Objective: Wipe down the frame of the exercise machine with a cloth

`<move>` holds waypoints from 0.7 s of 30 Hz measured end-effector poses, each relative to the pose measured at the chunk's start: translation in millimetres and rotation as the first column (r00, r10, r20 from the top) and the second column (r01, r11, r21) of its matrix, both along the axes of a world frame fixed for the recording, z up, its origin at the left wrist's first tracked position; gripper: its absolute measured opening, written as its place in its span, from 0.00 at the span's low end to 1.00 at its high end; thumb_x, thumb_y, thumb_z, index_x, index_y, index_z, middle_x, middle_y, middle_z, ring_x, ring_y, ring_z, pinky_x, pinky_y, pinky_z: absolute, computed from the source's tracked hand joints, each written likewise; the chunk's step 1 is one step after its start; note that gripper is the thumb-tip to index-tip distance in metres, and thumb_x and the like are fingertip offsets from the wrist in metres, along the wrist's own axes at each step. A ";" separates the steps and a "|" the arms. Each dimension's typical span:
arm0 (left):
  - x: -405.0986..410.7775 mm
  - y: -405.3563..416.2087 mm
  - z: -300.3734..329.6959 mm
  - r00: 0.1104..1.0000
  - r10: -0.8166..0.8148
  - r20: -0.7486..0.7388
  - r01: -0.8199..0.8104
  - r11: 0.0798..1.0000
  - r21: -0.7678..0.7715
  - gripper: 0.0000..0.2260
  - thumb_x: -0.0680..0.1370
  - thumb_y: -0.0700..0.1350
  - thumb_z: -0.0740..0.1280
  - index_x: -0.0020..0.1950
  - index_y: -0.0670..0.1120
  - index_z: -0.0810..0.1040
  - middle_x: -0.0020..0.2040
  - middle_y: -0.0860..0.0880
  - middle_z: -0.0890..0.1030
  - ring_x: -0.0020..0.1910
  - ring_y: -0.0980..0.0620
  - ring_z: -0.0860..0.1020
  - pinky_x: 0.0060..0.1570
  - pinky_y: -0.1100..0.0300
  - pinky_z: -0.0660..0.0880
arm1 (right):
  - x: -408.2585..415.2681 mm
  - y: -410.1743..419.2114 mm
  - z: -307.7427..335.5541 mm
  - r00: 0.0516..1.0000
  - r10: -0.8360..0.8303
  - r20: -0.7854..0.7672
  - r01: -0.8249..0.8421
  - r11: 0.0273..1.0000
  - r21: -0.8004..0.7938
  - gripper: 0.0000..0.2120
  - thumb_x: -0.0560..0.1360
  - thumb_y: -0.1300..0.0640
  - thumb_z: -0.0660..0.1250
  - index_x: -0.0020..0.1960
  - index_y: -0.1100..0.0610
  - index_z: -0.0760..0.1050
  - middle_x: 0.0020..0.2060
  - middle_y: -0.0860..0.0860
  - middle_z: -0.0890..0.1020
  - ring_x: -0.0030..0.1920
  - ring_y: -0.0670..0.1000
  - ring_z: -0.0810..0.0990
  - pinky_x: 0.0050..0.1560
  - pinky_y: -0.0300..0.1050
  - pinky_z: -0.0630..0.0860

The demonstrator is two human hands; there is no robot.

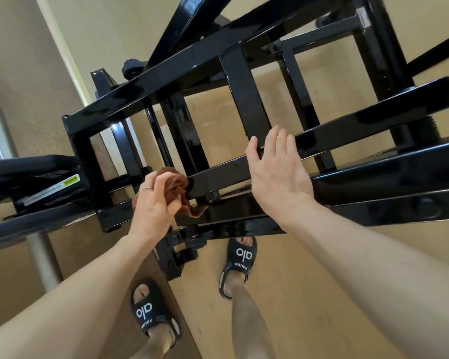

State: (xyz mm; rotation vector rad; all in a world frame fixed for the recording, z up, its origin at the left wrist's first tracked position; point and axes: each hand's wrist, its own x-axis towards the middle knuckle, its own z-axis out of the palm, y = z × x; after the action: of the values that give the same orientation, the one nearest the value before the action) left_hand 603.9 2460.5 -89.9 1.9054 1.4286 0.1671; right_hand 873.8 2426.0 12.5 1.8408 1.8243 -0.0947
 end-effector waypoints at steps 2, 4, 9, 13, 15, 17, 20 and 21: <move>-1.1 1.4 -2.5 0.996 0.083 -0.037 -0.083 0.997 0.005 0.21 0.79 0.48 0.69 0.69 0.56 0.66 0.69 0.49 0.66 0.64 0.47 0.68 0.65 0.39 0.74 | -9.9 3.4 -0.6 0.999 -0.033 -0.037 0.034 0.999 0.026 0.27 0.83 0.54 0.50 0.79 0.64 0.57 0.78 0.70 0.58 0.78 0.71 0.57 0.78 0.64 0.59; 24.7 -1.9 0.5 0.990 0.138 -0.028 -0.137 0.989 0.050 0.20 0.77 0.54 0.64 0.68 0.57 0.67 0.67 0.49 0.67 0.62 0.49 0.66 0.64 0.43 0.70 | -31.5 10.1 -5.2 0.985 -0.077 -0.155 0.082 0.996 0.023 0.26 0.85 0.53 0.49 0.79 0.64 0.59 0.79 0.68 0.58 0.80 0.69 0.55 0.79 0.63 0.57; 60.9 -6.1 -8.2 0.994 -0.010 0.105 -0.005 0.990 0.144 0.22 0.79 0.55 0.67 0.71 0.57 0.64 0.71 0.50 0.67 0.64 0.47 0.67 0.67 0.45 0.71 | -78.1 20.9 -38.9 0.882 -0.127 -0.453 0.178 0.982 0.071 0.21 0.84 0.50 0.48 0.64 0.57 0.75 0.62 0.56 0.80 0.66 0.57 0.75 0.77 0.56 0.63; -18.5 5.4 -23.8 0.994 -0.059 0.091 0.050 0.993 0.105 0.23 0.77 0.50 0.68 0.70 0.57 0.67 0.70 0.51 0.67 0.65 0.47 0.69 0.63 0.42 0.75 | -80.5 16.3 -57.5 0.935 -0.078 -0.347 0.146 0.974 0.176 0.25 0.84 0.41 0.47 0.50 0.57 0.77 0.46 0.55 0.79 0.50 0.57 0.76 0.67 0.57 0.69; -71.5 7.9 -28.8 0.999 0.016 0.036 -0.018 0.998 0.055 0.21 0.77 0.48 0.68 0.69 0.54 0.69 0.69 0.49 0.68 0.65 0.46 0.70 0.63 0.40 0.75 | -83.8 17.6 -58.1 0.967 -0.064 -0.247 0.107 0.981 0.163 0.25 0.84 0.42 0.45 0.49 0.57 0.74 0.43 0.55 0.75 0.47 0.57 0.73 0.63 0.57 0.70; -116.1 12.2 -31.6 0.999 0.046 0.024 -0.046 0.999 -0.008 0.20 0.78 0.42 0.69 0.69 0.51 0.70 0.69 0.47 0.68 0.65 0.45 0.71 0.63 0.39 0.75 | -85.4 18.3 -59.0 0.979 -0.059 -0.193 0.090 0.983 0.158 0.24 0.85 0.43 0.45 0.50 0.57 0.73 0.44 0.56 0.75 0.47 0.58 0.72 0.63 0.58 0.69; -137.1 15.9 -32.9 0.997 0.079 -0.007 -0.080 0.995 -0.066 0.21 0.79 0.40 0.69 0.68 0.52 0.69 0.68 0.48 0.67 0.66 0.47 0.68 0.66 0.40 0.74 | -86.7 17.9 -58.7 0.985 -0.069 -0.158 0.091 0.986 0.139 0.25 0.84 0.43 0.43 0.52 0.58 0.72 0.46 0.58 0.76 0.48 0.60 0.73 0.64 0.59 0.69; -128.5 14.3 -31.9 0.991 0.129 -0.023 -0.130 0.990 -0.060 0.20 0.78 0.42 0.68 0.68 0.53 0.69 0.68 0.48 0.67 0.66 0.47 0.67 0.66 0.40 0.73 | -87.6 18.5 -58.1 0.987 -0.071 -0.147 0.091 0.988 0.128 0.25 0.84 0.43 0.43 0.52 0.58 0.72 0.46 0.58 0.76 0.48 0.60 0.73 0.64 0.60 0.69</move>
State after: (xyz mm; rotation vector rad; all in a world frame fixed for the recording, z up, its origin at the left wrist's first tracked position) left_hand 475.5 2474.8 -121.7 1.7696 1.5531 0.1651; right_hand 786.2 2444.4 -45.6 2.0493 1.8918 -0.1396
